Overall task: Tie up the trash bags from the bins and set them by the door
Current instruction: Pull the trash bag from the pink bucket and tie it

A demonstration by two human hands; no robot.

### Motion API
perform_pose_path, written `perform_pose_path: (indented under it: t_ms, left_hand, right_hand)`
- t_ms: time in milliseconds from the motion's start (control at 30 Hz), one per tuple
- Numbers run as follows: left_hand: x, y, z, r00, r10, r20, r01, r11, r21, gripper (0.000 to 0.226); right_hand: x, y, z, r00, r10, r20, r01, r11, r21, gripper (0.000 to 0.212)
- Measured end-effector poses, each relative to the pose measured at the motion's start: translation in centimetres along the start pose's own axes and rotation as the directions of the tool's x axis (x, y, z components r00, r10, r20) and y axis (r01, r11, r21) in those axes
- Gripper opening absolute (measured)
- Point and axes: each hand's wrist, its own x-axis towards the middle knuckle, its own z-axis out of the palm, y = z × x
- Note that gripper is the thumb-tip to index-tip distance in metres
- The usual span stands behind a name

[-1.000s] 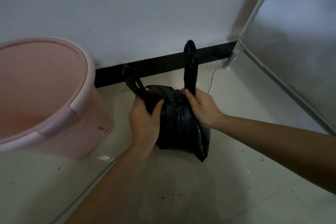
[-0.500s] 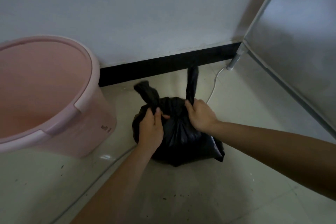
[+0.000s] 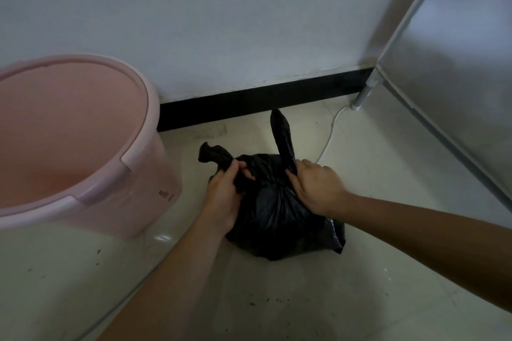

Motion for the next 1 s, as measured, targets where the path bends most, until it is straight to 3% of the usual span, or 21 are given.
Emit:
perform_pose_path:
  t_ms: [100, 200, 367, 433, 500, 600, 667, 767, 867, 933, 1000]
  left_hand:
    - [-0.2, 1.6, 0.6, 0.997, 0.064, 0.046, -0.061, 0.996, -0.063, 0.035]
    - [-0.3, 3.0, 1.4, 0.987, 0.145, 0.067, -0.14, 0.988, -0.068, 0.026]
    - [0.1, 4.1, 1.7, 0.936, 0.351, -0.001, -0.351, 0.936, -0.024, 0.015]
    - [-0.1, 4.8, 2.1, 0.931, 0.365, 0.017, -0.364, 0.93, -0.048, 0.016]
    - [-0.3, 5.3, 2.5, 0.943, 0.327, 0.057, -0.326, 0.945, -0.018, 0.016]
    - [-0.3, 5.5, 1.9, 0.969, 0.162, 0.186, -0.197, 0.961, 0.192, 0.022]
    - [-0.4, 5.6, 0.9, 0.951, 0.024, 0.309, -0.13, 0.936, 0.328, 0.03]
    - [-0.5, 6.2, -0.5, 0.901, -0.138, 0.412, -0.055, 0.904, 0.424, 0.044]
    - [-0.8, 6.5, -0.6, 0.871, -0.18, 0.457, -0.096, 0.85, 0.518, 0.041]
    - [-0.9, 6.3, -0.4, 0.894, -0.177, 0.411, -0.092, 0.826, 0.556, 0.036]
    - [-0.8, 6.0, -0.8, 0.932, -0.163, 0.324, -0.056, 0.819, 0.571, 0.048]
  right_hand:
    - [0.4, 0.1, -0.2, 0.992, -0.073, -0.103, 0.075, 0.997, 0.013, 0.034]
    - [1.0, 0.0, -0.9, 0.963, -0.158, -0.218, 0.167, 0.986, 0.022, 0.027]
    - [1.6, -1.2, -2.9, 0.937, -0.157, -0.311, 0.263, 0.905, 0.335, 0.036]
    - [1.7, -1.9, -3.9, 0.936, -0.155, -0.316, 0.278, 0.876, 0.394, 0.041]
    - [1.8, -2.1, -4.4, 0.944, -0.202, -0.26, 0.296, 0.867, 0.401, 0.035]
    - [2.2, -1.9, -4.4, 0.934, -0.356, -0.036, 0.352, 0.896, 0.269, 0.02]
    - [2.5, -1.9, -4.6, 0.92, -0.371, 0.127, 0.344, 0.919, 0.191, 0.016]
    - [2.8, -2.1, -5.4, 0.896, -0.367, 0.251, 0.348, 0.93, 0.118, 0.019]
    - [3.1, -2.6, -5.8, 0.865, -0.364, 0.346, 0.37, 0.928, 0.051, 0.027]
    - [3.3, -3.1, -5.8, 0.85, -0.359, 0.386, 0.367, 0.929, 0.056, 0.033]
    - [3.5, -3.6, -5.9, 0.84, -0.385, 0.382, 0.355, 0.923, 0.148, 0.035]
